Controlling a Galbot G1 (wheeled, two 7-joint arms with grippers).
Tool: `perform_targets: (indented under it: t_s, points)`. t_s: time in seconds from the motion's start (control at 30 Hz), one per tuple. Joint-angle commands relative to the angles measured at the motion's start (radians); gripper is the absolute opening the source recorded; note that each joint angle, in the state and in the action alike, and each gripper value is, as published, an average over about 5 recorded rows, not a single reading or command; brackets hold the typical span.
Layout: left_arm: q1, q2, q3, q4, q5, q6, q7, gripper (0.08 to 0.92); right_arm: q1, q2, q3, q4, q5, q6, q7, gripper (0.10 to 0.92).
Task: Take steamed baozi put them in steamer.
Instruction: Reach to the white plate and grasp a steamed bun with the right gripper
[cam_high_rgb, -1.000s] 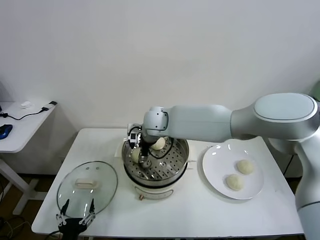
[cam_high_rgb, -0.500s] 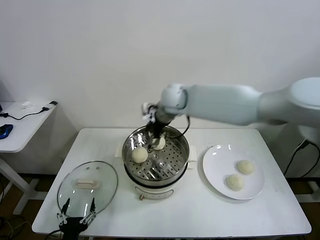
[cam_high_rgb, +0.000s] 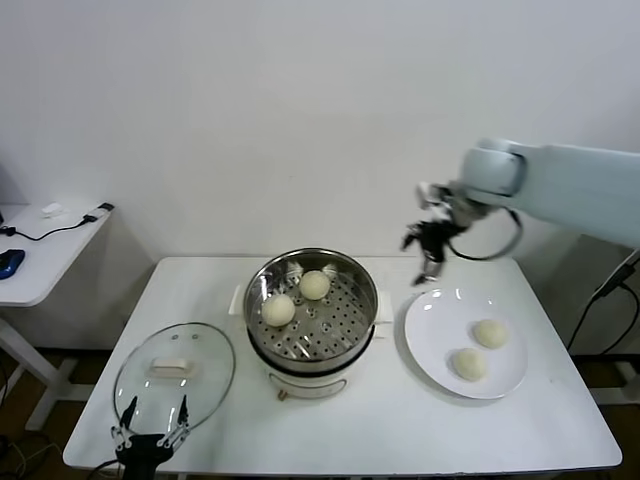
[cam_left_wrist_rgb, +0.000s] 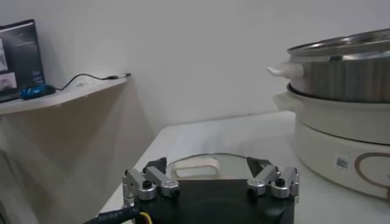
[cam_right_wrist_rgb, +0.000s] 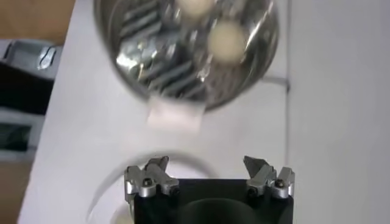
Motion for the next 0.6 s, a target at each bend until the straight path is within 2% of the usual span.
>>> perform_targets:
  t_s: [0.03,0.6]
  points:
    - [0.001,-0.004,-0.006,-0.002,0.000,0.002,0.000,0.823,-0.090,-0.284,-0.103,0.084,-0.212,0.035,-0.012,0.823]
    - [0.008,-0.010,-0.009,0.008,0.004,-0.003,-0.002,0.823,-0.526,-0.290,0.227,0.014,-0.326,-0.046,0.075,0.823]
